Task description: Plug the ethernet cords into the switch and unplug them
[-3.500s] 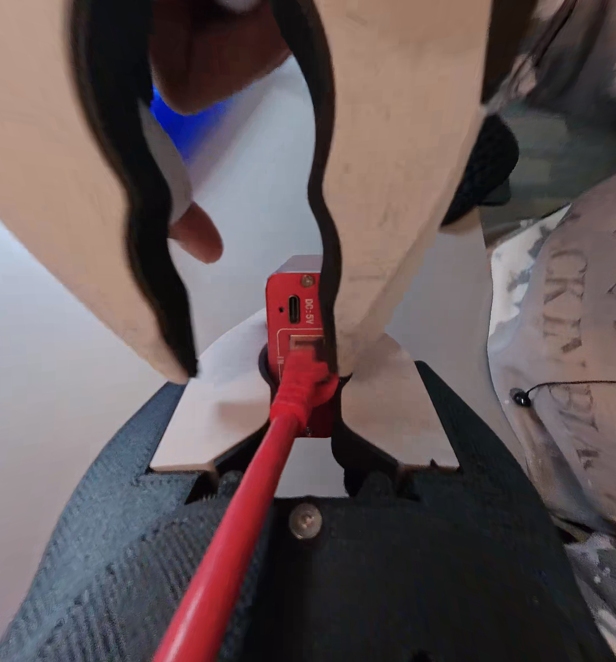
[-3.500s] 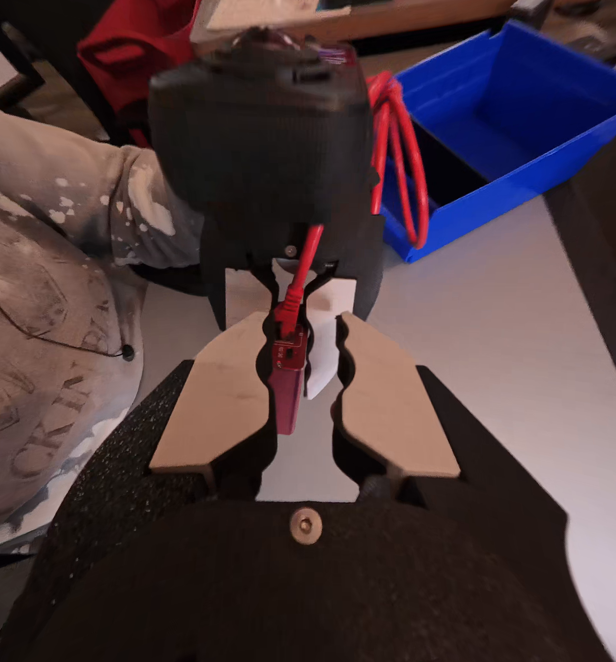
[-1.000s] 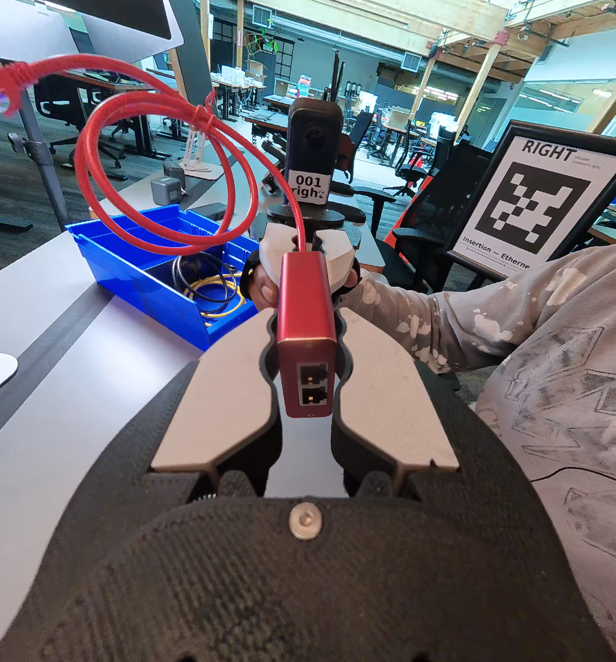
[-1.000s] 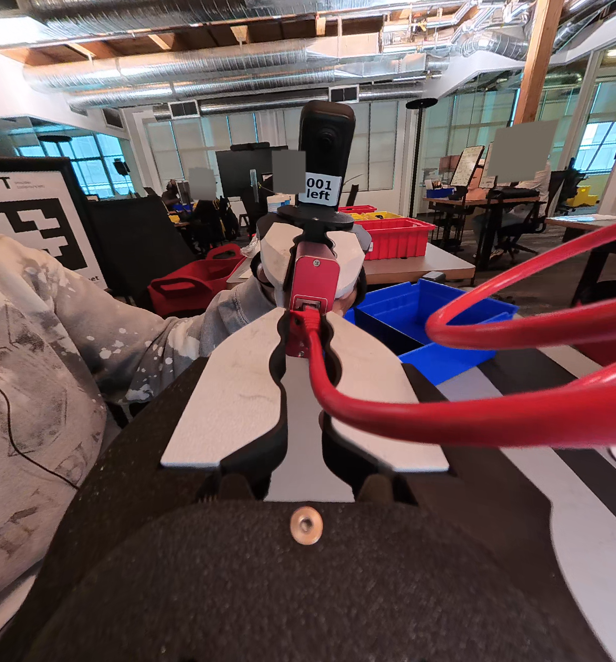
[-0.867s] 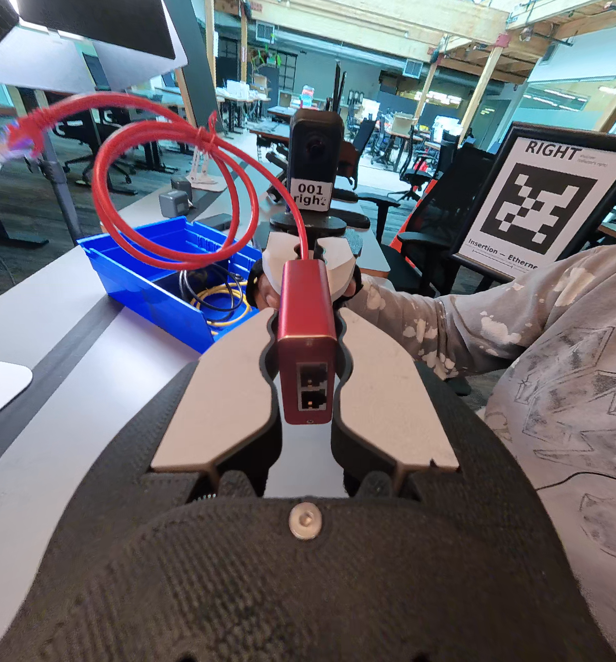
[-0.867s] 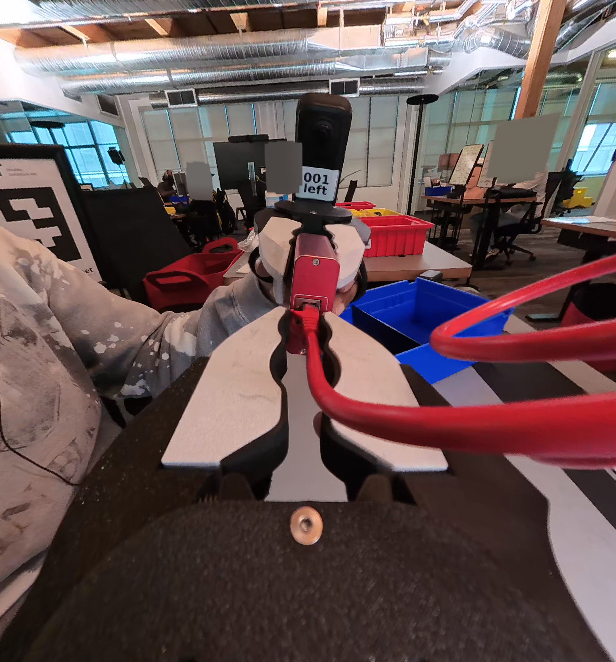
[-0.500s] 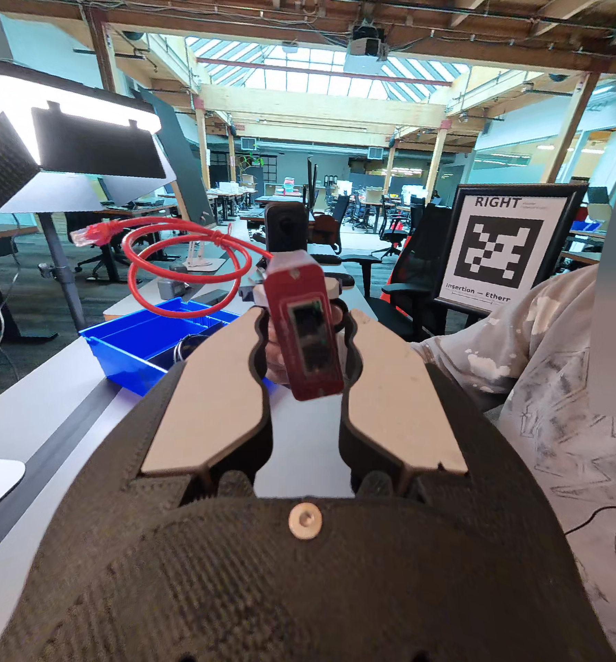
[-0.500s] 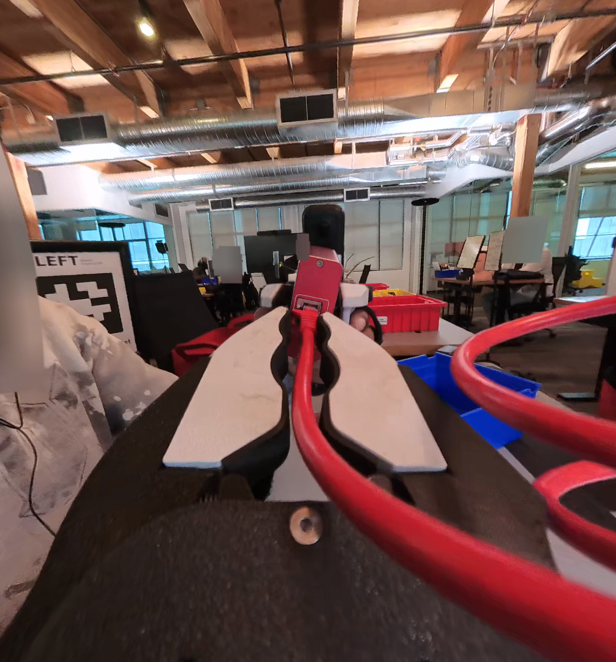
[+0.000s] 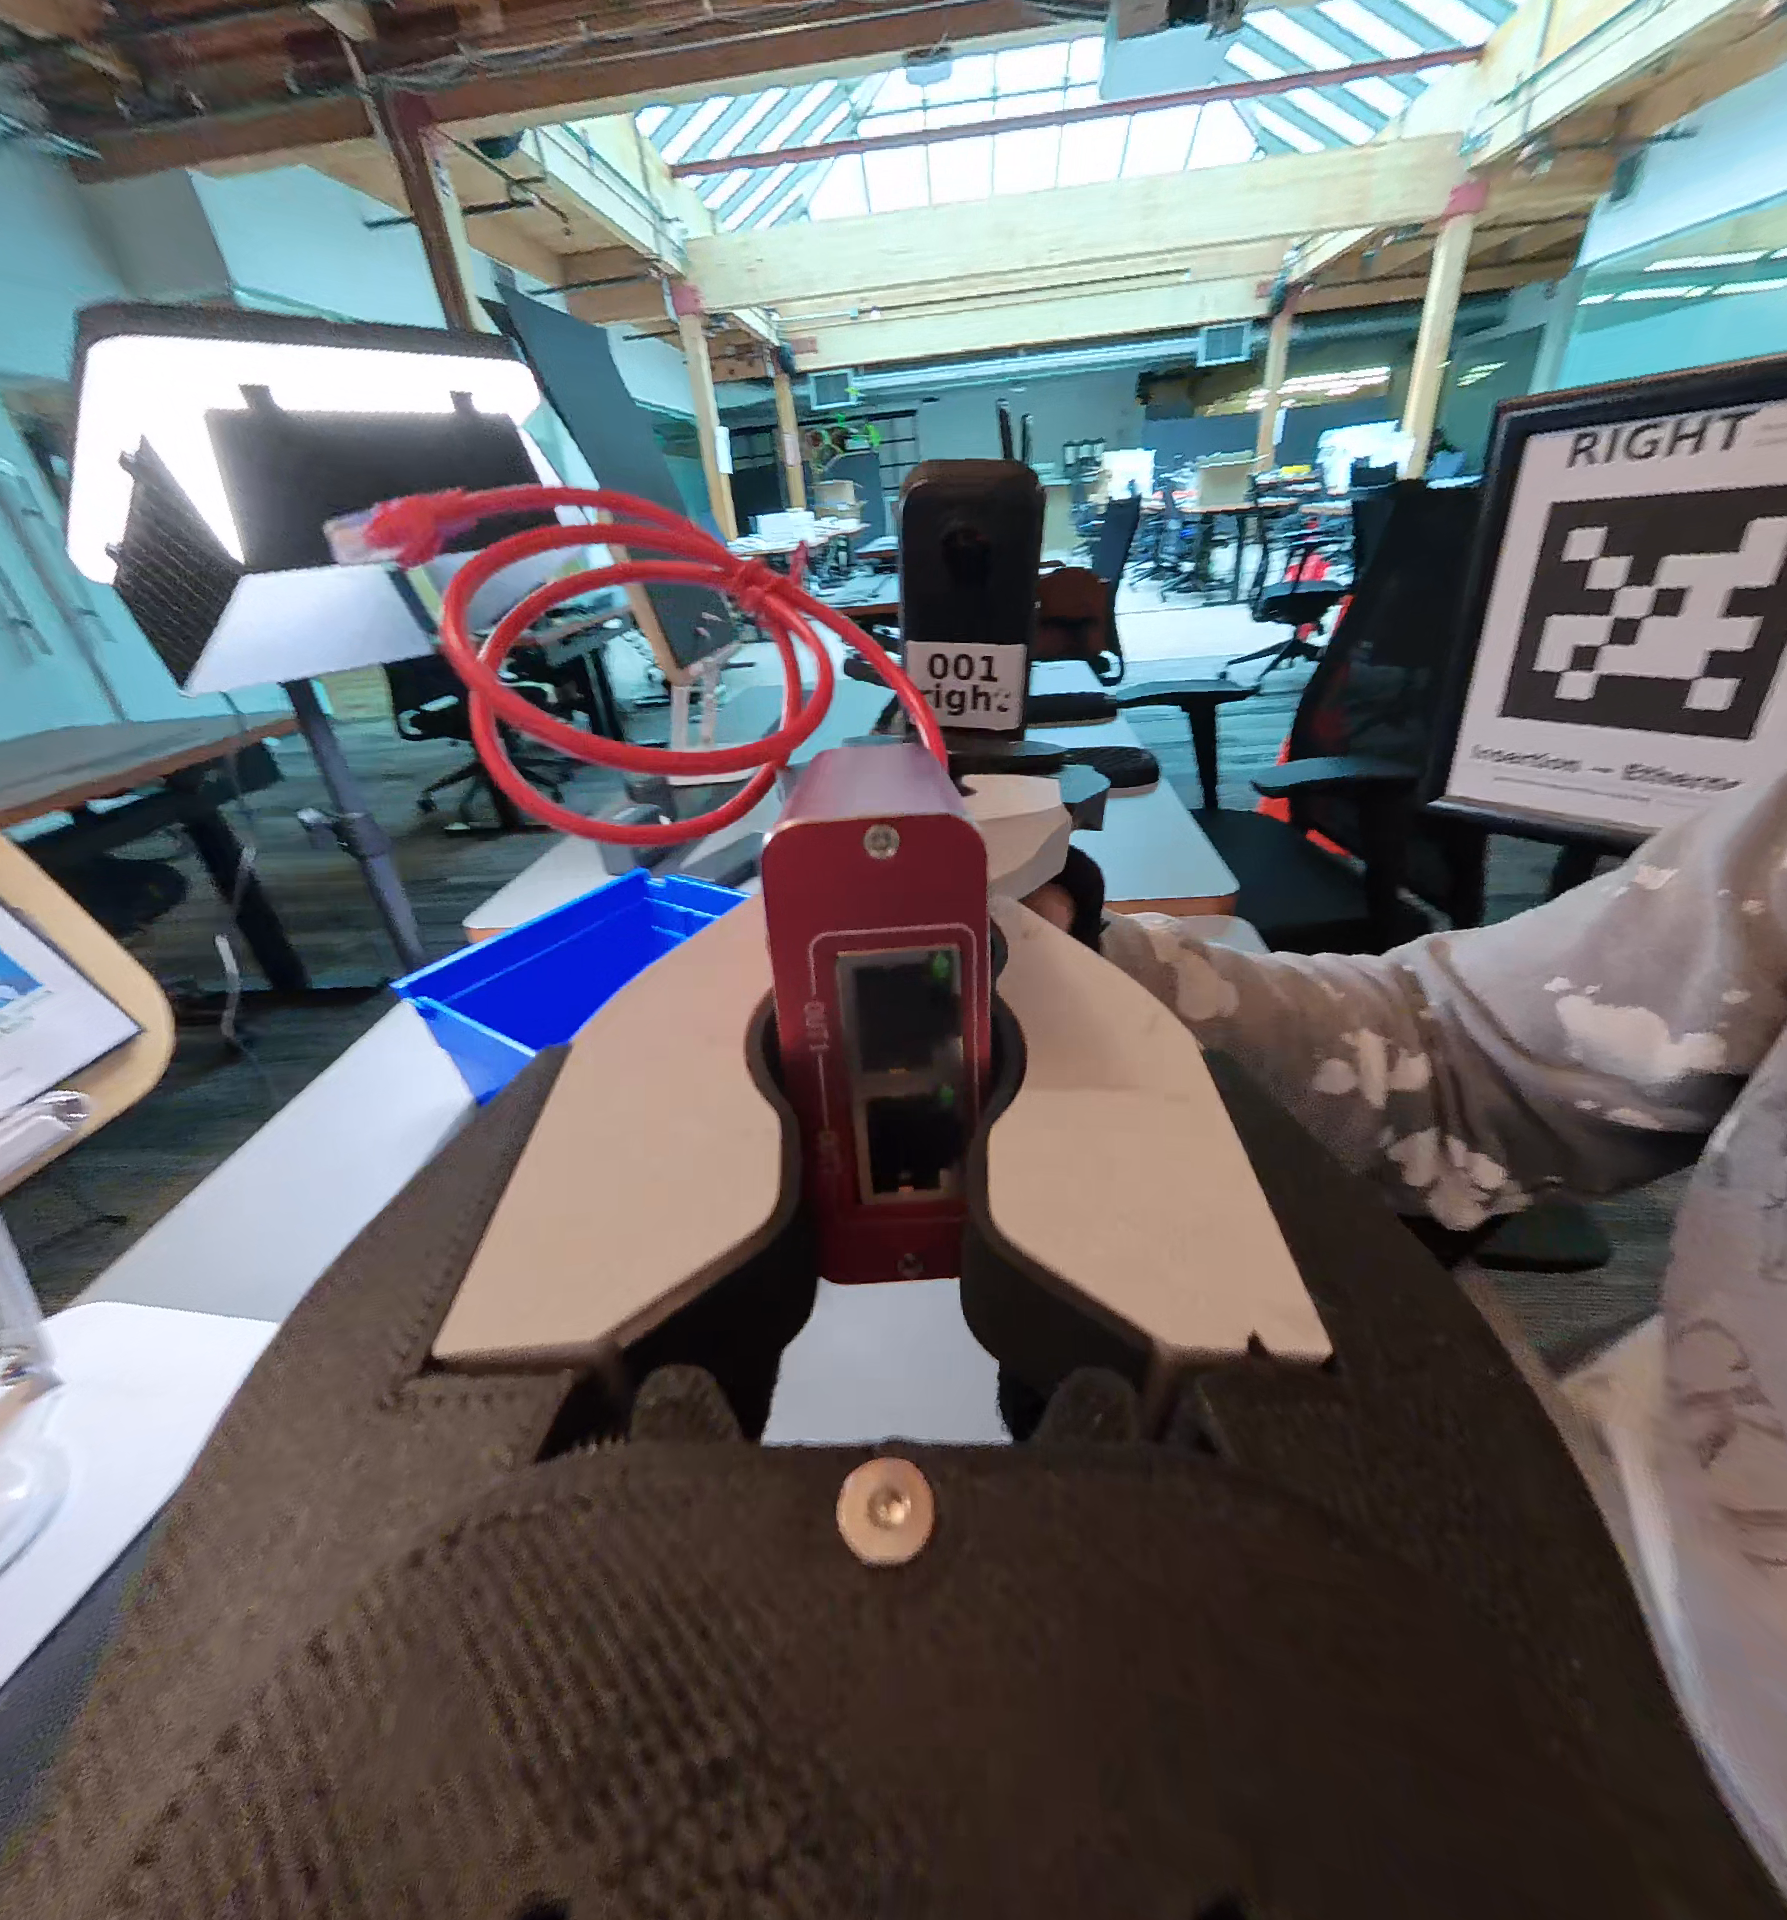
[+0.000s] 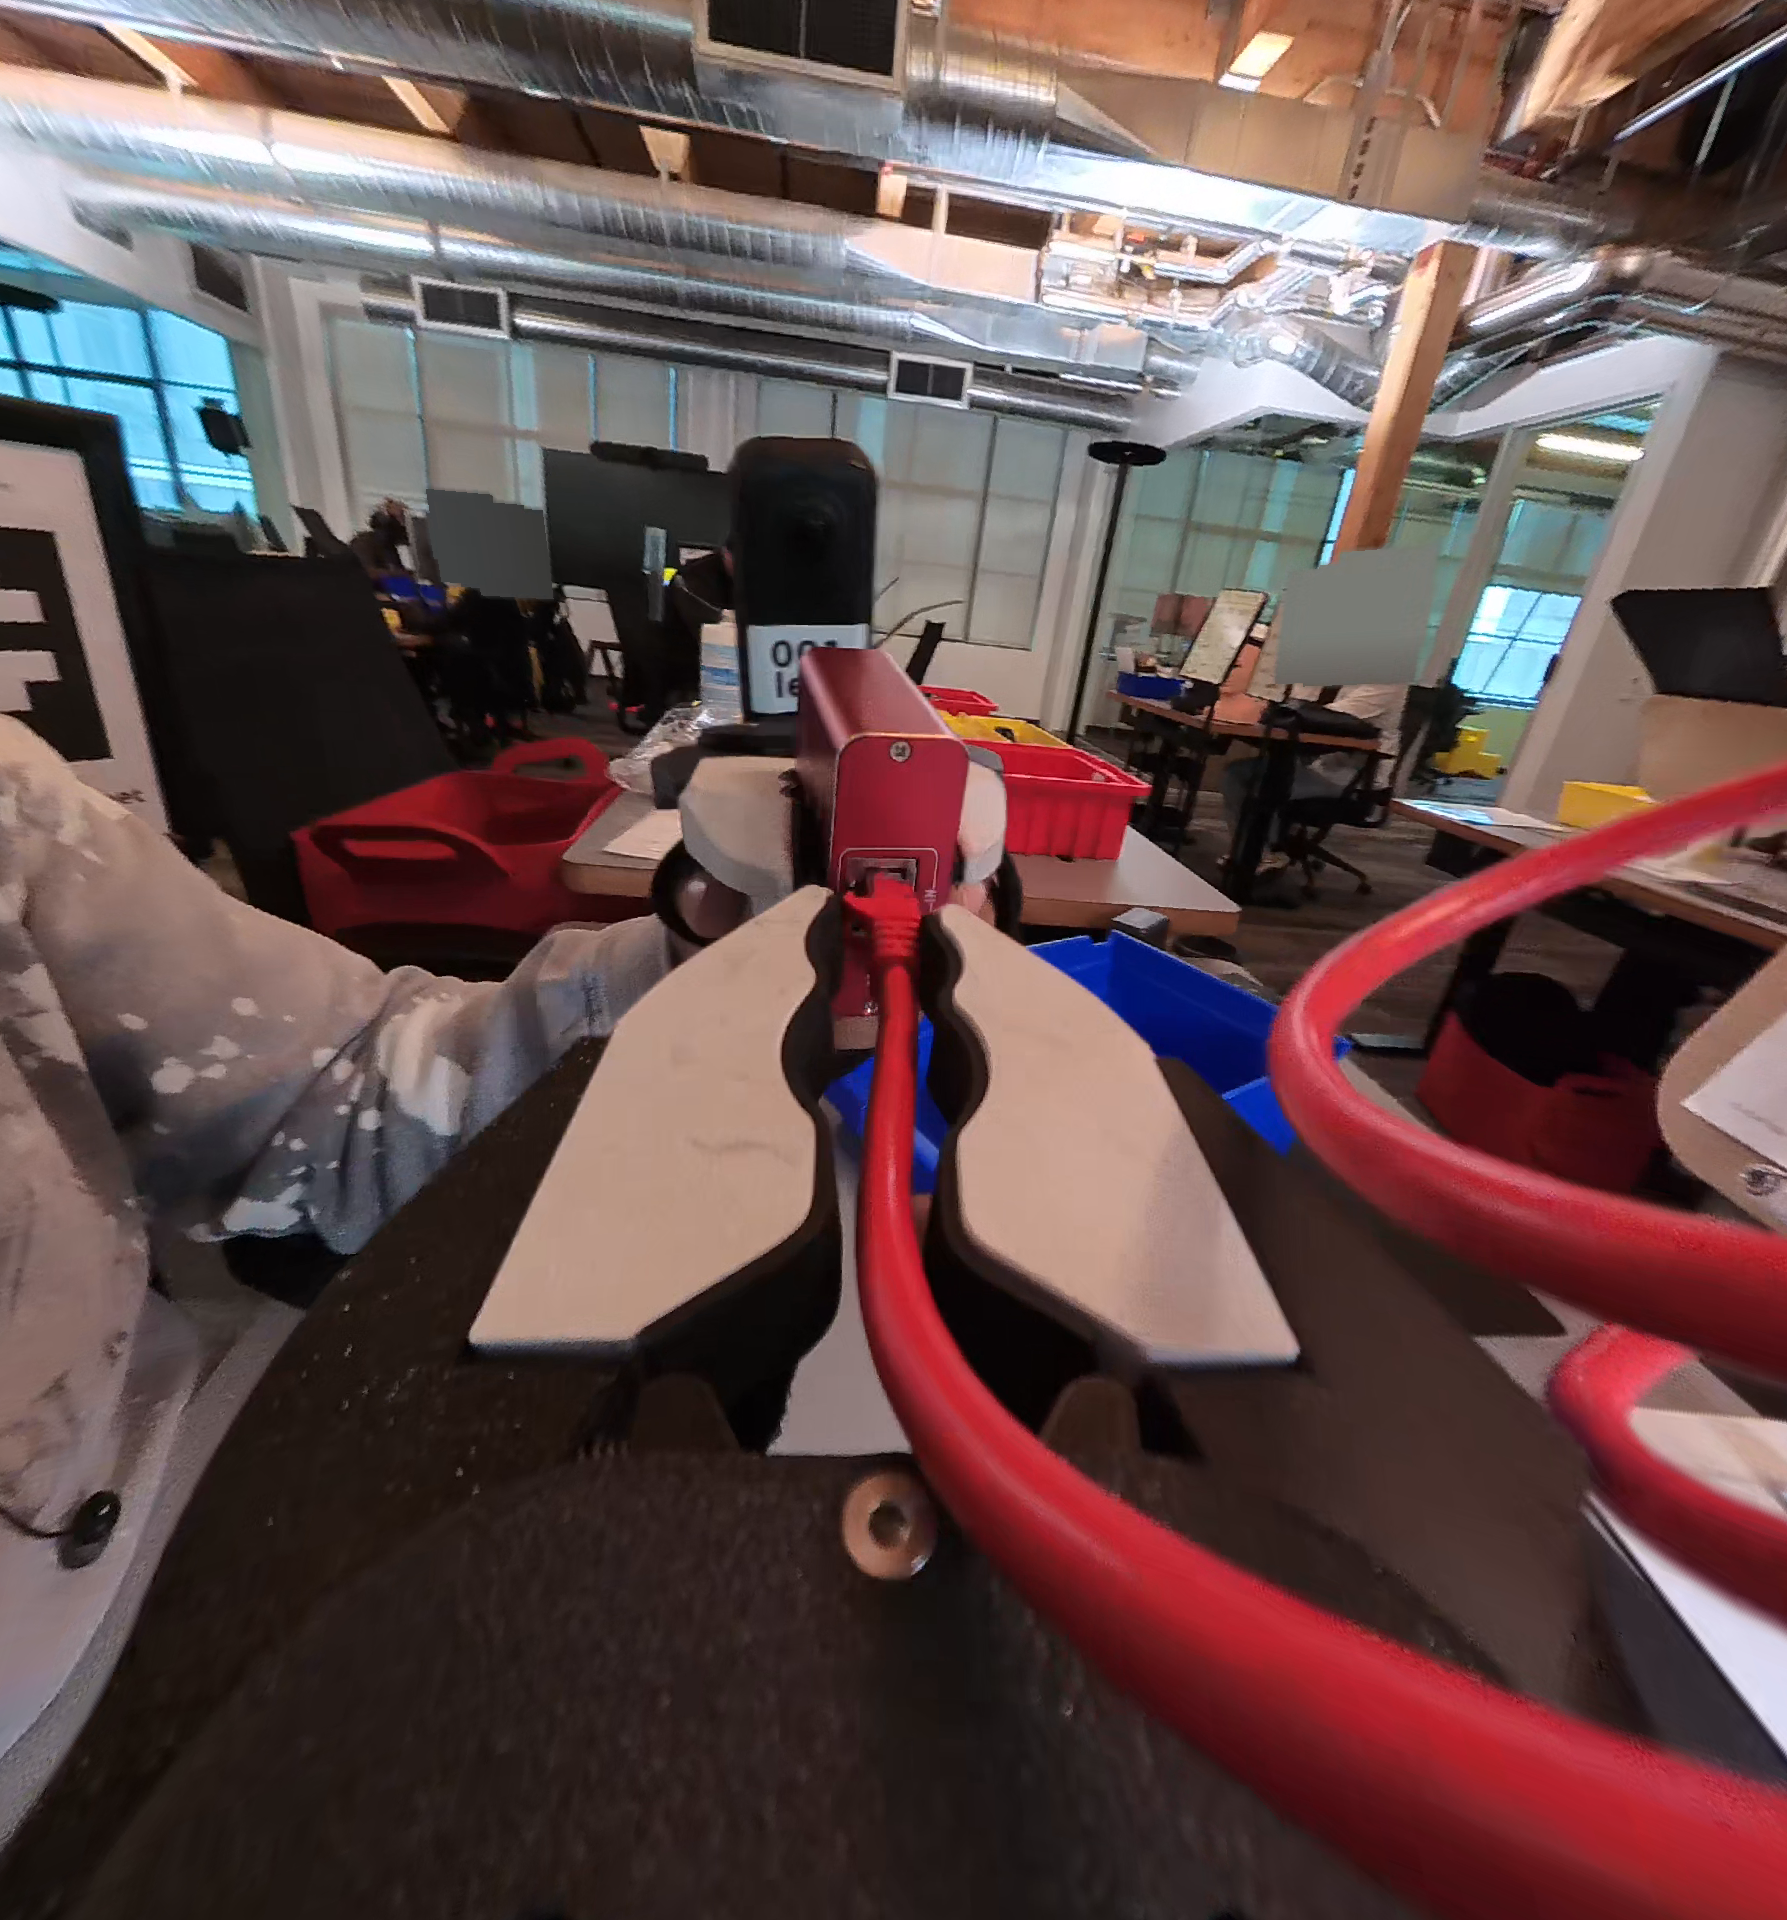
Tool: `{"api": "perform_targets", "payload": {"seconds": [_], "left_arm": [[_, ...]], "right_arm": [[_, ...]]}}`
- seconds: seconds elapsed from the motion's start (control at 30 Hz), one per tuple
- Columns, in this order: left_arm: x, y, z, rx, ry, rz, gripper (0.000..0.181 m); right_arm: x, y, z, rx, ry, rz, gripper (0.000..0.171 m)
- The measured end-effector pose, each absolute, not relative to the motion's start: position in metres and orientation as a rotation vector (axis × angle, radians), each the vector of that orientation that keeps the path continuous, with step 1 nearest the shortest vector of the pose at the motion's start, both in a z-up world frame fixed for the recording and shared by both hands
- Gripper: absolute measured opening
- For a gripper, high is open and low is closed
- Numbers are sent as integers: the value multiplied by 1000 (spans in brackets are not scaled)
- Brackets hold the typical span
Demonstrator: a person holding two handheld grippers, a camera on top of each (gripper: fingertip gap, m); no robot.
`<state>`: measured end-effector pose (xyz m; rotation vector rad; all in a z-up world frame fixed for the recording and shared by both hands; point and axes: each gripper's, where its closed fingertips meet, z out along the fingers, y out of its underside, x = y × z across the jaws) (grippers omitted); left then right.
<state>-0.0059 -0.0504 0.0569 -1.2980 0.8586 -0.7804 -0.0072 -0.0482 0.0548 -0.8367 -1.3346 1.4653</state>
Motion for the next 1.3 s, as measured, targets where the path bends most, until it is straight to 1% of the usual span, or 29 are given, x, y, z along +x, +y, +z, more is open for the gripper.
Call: {"api": "perform_targets", "payload": {"seconds": [0.27,0.4,0.57,0.63,0.67,0.7,0.73,0.77,0.83,0.93,1.07,1.13,1.3], "left_arm": [[-9,-39,55,-1284,833,-644,30],[-15,-24,42,-1345,777,-765,30],[-18,-16,34,-1360,761,-793,30],[-21,-15,30,-1372,762,-828,30],[-30,-11,32,-1367,714,-850,30],[-54,-11,43,-1311,616,-886,31],[-80,-17,56,-1254,553,-933,30],[-94,-24,62,-1241,562,-887,30],[-94,-30,59,-1299,636,-760,30],[-89,-22,58,-1355,611,-772,30],[-100,-23,59,-1372,583,-786,29],[-108,-27,65,-1364,564,-774,29],[-115,-35,74,-1336,549,-787,30]], "right_arm": [[-9,-36,54,-903,-1308,1394,14],[-14,-22,40,-993,-1329,1339,13],[-16,-15,31,-1023,-1340,1370,13],[-18,-14,27,-1033,-1364,1340,13],[-14,0,27,-1069,-1315,1278,12],[1,22,31,-1098,-1235,1247,12],[21,36,37,-1107,-1186,1300,11],[34,46,33,-1139,-1199,1259,11],[42,50,17,-1242,-1318,1155,12],[62,67,0,-1502,-1429,1149,12],[118,77,-32,-1798,-1672,1025,12],[145,71,-43,-1881,-1774,1032,13],[201,70,-66,-2165,-1879,990,13]]}}
